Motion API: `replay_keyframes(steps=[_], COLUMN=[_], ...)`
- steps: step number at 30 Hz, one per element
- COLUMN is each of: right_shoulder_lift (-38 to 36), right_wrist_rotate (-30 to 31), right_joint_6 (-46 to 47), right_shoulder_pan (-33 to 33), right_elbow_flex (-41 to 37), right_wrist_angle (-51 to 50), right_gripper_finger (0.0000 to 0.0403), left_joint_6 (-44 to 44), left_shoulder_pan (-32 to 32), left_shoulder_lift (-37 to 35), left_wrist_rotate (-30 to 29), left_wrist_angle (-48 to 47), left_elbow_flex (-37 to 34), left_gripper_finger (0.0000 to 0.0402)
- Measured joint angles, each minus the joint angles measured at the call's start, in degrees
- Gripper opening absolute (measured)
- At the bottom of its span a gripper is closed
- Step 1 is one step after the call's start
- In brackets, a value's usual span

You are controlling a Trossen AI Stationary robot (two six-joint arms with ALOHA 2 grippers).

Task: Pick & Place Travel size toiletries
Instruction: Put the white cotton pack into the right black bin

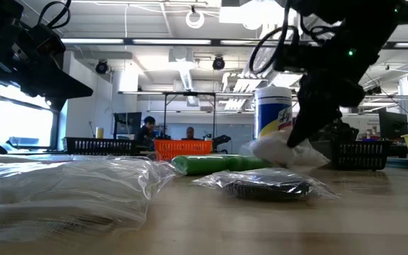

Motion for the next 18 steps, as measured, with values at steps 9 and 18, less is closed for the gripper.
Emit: replay_keyframes(steps=[9,18], right_shoulder_lift=[-9.5,-17.8], right_wrist_rotate=[1.9,3.1], right_joint_6=[1.5,5.6], right_shoulder_pan=[-0.1,-0.1], right_elbow_flex=[0.1,0.1], right_wrist_angle=[-0.5,-0.3], right_gripper_finger=[0.0003,0.0003], left_joint_6=[0.0,0.0], left_shoulder_pan=[0.0,0.0], left_shoulder_lift=[0.0,0.0], left_wrist_rotate=[0.0,0.0], left_wrist_angle=[0.0,0.1], left_elbow_flex=[0.0,0.0], left_gripper_finger=[0.0003,0.0003])
